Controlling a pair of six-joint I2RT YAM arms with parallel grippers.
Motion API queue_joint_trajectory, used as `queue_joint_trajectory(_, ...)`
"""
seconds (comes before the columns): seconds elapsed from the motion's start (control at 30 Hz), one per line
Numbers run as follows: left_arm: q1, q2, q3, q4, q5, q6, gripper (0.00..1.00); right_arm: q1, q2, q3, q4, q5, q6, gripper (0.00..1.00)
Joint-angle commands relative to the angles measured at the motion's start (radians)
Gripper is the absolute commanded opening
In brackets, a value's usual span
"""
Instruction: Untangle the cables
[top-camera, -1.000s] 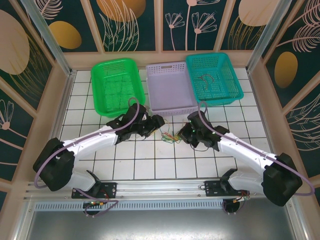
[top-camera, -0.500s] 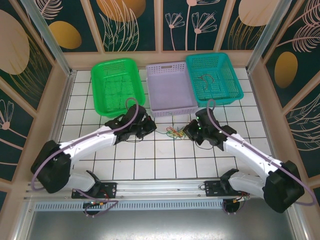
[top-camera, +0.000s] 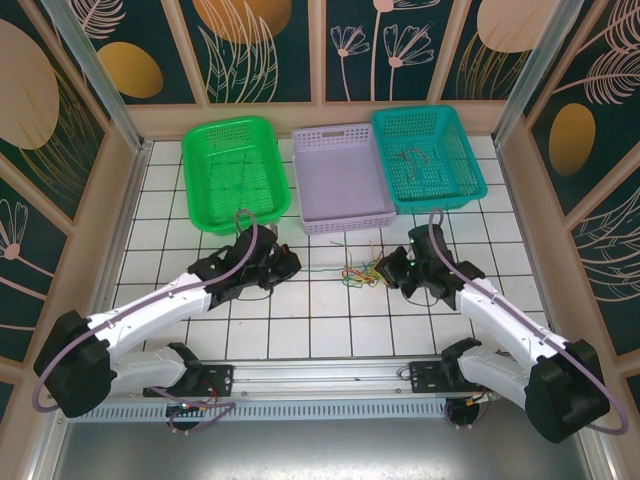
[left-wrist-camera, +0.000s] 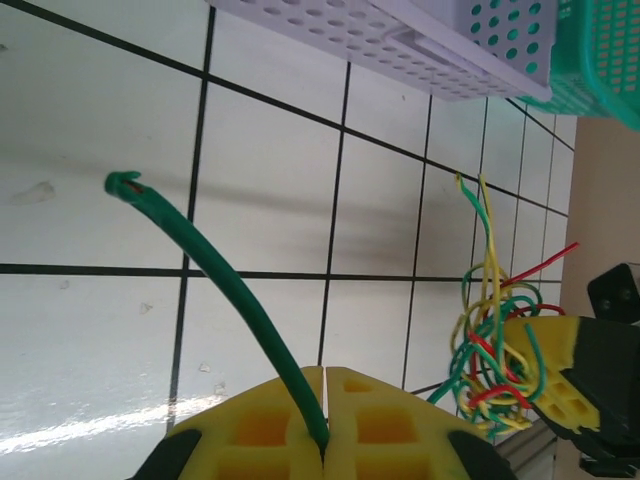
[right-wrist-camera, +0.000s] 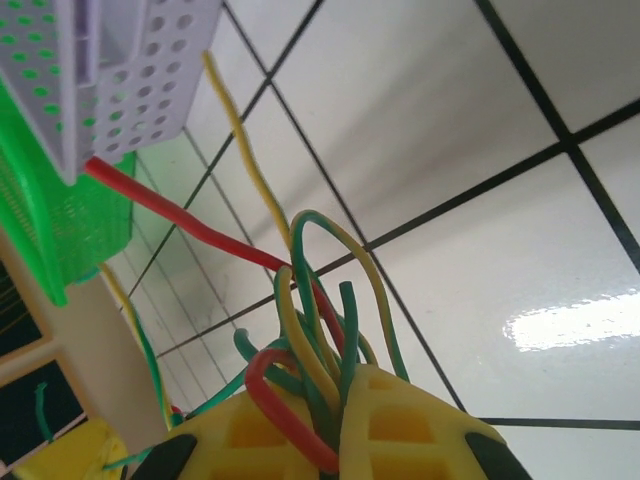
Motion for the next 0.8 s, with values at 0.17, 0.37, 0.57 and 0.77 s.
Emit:
queue_joint_trajectory(0.17, 0.024, -0.039, -0.006, -0.203, -0.161, 0.072, 0.00, -0.123, 0.022, 0.003, -0.104, 0.141, -0.235, 0.00)
queue_joint_trajectory(0.37, 0.024, -0.020, -0.047, -0.062, -0.065, -0.008, 0.09, 0.046, 0.038, 0.025, 0.022, 0.165, -0.408, 0.00)
queue_joint_trajectory(0.57, 0.023, -0.050, 0.061, -0.144, -0.120, -0.011, 0.57, 0.166, -0.059, 0.054, 0.101, 0.266, -0.655, 0.00)
queue_joint_trajectory(0.77, 0.024, -0.056, 0.149, -0.070, 0.011, -0.093, 0.65, 0.164, -0.060, 0.132, 0.136, 0.287, -0.651, 0.00)
